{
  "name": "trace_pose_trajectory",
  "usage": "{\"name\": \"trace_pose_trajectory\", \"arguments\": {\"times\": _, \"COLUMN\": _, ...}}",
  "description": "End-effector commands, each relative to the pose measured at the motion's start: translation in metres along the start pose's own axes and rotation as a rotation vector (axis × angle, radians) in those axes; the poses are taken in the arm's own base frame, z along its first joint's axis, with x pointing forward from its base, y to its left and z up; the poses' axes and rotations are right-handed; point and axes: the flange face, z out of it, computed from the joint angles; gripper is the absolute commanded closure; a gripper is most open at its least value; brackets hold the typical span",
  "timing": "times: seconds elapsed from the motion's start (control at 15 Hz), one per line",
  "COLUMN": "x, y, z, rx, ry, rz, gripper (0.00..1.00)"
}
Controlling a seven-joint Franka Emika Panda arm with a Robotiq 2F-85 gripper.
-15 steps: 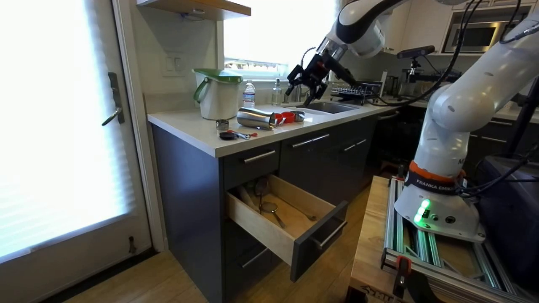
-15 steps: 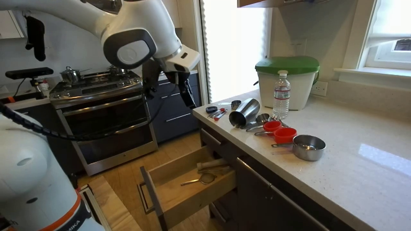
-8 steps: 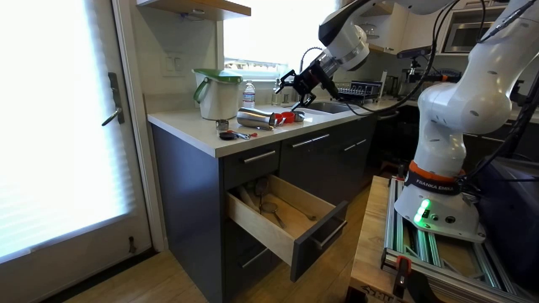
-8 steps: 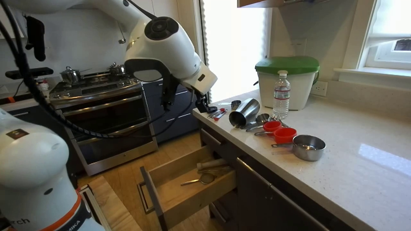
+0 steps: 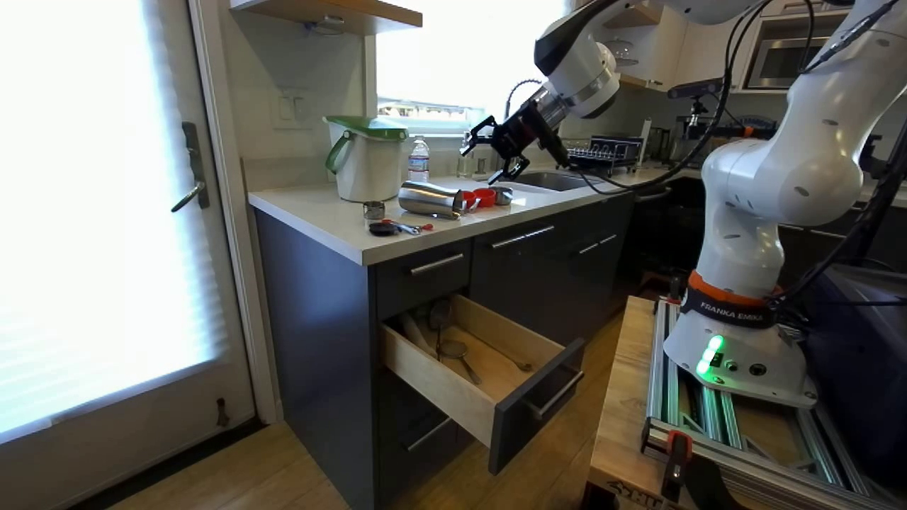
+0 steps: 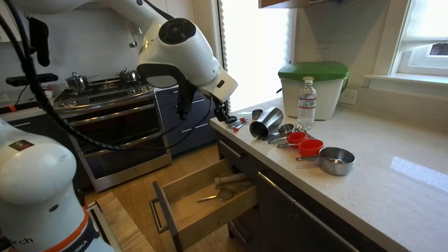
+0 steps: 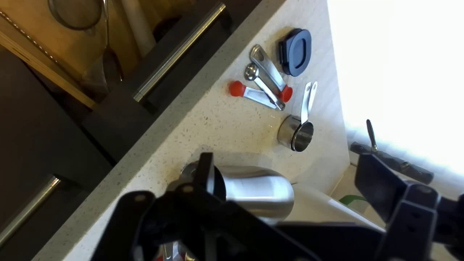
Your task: Put the silver tin in an upright position
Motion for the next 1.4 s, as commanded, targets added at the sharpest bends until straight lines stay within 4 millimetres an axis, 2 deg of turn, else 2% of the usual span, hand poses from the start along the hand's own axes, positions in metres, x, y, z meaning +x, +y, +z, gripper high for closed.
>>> {"name": "trace_pose_trajectory", "arguments": {"times": 0.0, "x": 0.011, "y": 0.003, "z": 0.000, "rx": 0.023, "ry": 0.035, "rz": 0.032, "gripper": 0.00}}
{"name": "trace_pose_trajectory", "arguments": {"times": 0.33, "x": 0.035, "y": 0.022, "z": 0.002, "rx": 0.083, "ry": 0.094, "rz": 0.138, "gripper": 0.00}}
{"name": "trace_pose_trajectory", "arguments": {"times": 0.6, "x": 0.049, "y": 0.028, "z": 0.009, "rx": 0.170, "ry": 0.112, "rz": 0.185, "gripper": 0.00}}
{"name": "trace_pose_trajectory", "arguments": {"times": 0.93, "x": 0.055, "y": 0.043, "z": 0.036, "rx": 0.229, "ry": 0.134, "rz": 0.213, "gripper": 0.00}}
{"name": "trace_pose_trajectory", "arguments": {"times": 1.33, "x": 0.049, "y": 0.065, "z": 0.076, "rx": 0.257, "ry": 0.125, "rz": 0.241, "gripper": 0.00}}
